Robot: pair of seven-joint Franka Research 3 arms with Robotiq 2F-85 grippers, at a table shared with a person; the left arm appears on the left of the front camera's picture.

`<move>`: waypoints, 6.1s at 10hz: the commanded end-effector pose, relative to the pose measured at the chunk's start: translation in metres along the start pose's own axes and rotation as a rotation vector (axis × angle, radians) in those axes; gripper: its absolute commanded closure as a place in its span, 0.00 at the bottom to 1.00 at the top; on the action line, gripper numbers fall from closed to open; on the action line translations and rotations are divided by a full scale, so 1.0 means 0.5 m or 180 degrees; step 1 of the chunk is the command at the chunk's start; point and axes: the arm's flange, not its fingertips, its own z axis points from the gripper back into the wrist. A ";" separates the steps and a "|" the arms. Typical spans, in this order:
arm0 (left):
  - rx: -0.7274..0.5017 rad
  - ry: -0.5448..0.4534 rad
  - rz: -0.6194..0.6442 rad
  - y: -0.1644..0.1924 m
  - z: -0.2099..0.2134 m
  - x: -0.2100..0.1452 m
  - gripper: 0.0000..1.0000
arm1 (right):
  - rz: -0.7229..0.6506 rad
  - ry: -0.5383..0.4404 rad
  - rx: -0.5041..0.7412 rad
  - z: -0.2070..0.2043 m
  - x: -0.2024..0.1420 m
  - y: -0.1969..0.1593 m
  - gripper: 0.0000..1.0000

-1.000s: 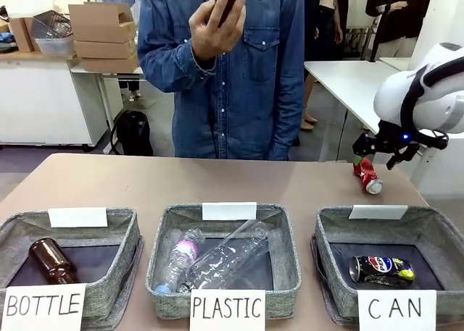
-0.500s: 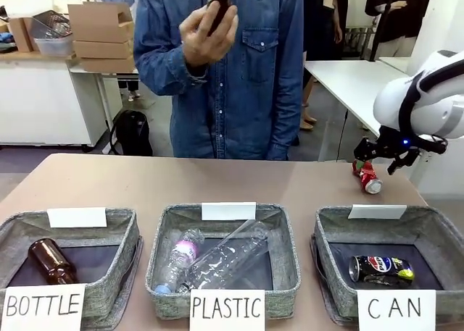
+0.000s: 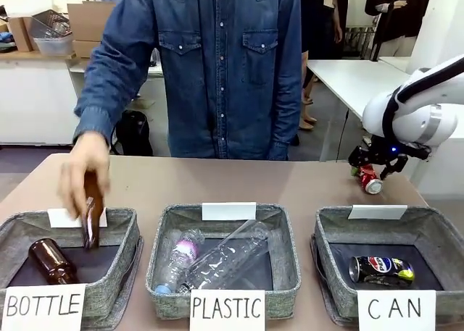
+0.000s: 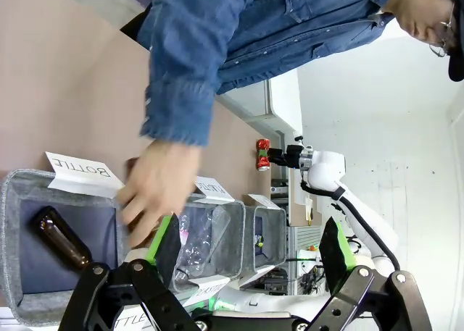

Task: Sort the can waste into the basket.
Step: Pick up the can waste from the table and place it in the right Fabric basket.

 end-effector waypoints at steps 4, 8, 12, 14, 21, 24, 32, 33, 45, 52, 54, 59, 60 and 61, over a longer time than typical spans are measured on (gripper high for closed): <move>-0.0043 0.0007 -0.0055 -0.001 0.000 0.001 0.00 | -0.0003 -0.0026 -0.0181 -0.008 0.032 0.010 0.20; -0.0043 0.0007 -0.0055 -0.001 0.000 0.001 0.00 | 0.0196 -0.0120 -0.0395 -0.010 0.033 0.027 1.00; -0.0043 0.0007 -0.0055 -0.001 0.000 0.001 0.00 | 0.0241 -0.0039 -0.0425 -0.020 0.031 0.034 1.00; -0.0043 0.0007 -0.0055 -0.001 0.000 0.001 0.00 | 0.0182 0.0038 -0.0350 -0.016 0.033 0.036 0.82; -0.0043 0.0007 -0.0055 -0.001 0.000 0.001 0.00 | 0.1834 0.0008 0.0305 0.285 -0.192 0.037 0.82; -0.0043 0.0007 -0.0055 -0.001 0.000 0.001 0.00 | 0.3487 0.0106 0.0766 0.352 -0.403 0.026 0.82; -0.0043 0.0007 -0.0055 -0.001 0.000 0.001 0.00 | 0.4064 -0.0050 0.0784 0.360 -0.548 0.033 0.82; -0.0043 0.0007 -0.0055 -0.001 0.000 0.001 0.00 | 0.4040 -0.0059 0.0851 0.360 -0.541 0.032 0.82; -0.0043 0.0007 -0.0055 -0.001 0.000 0.001 0.00 | 0.3317 -0.0102 0.1208 0.362 -0.488 0.044 0.00; -0.0043 0.0007 -0.0055 -0.001 0.000 0.001 0.00 | 0.0617 -0.0653 0.4801 0.475 -0.396 0.010 0.00; -0.0043 0.0007 -0.0055 -0.001 0.000 0.001 0.00 | 0.0569 -0.0535 0.5137 0.473 -0.408 -0.018 0.00; -0.0043 0.0007 -0.0055 -0.001 0.000 0.001 0.00 | 0.0820 -0.0456 0.4723 0.498 -0.402 -0.013 0.00; -0.0043 0.0007 -0.0055 -0.001 0.000 0.001 0.00 | 0.0820 -0.0456 0.4723 0.498 -0.402 -0.013 0.00; -0.0043 0.0007 -0.0055 -0.001 0.000 0.001 0.00 | 0.0820 -0.0456 0.4723 0.498 -0.402 -0.013 0.00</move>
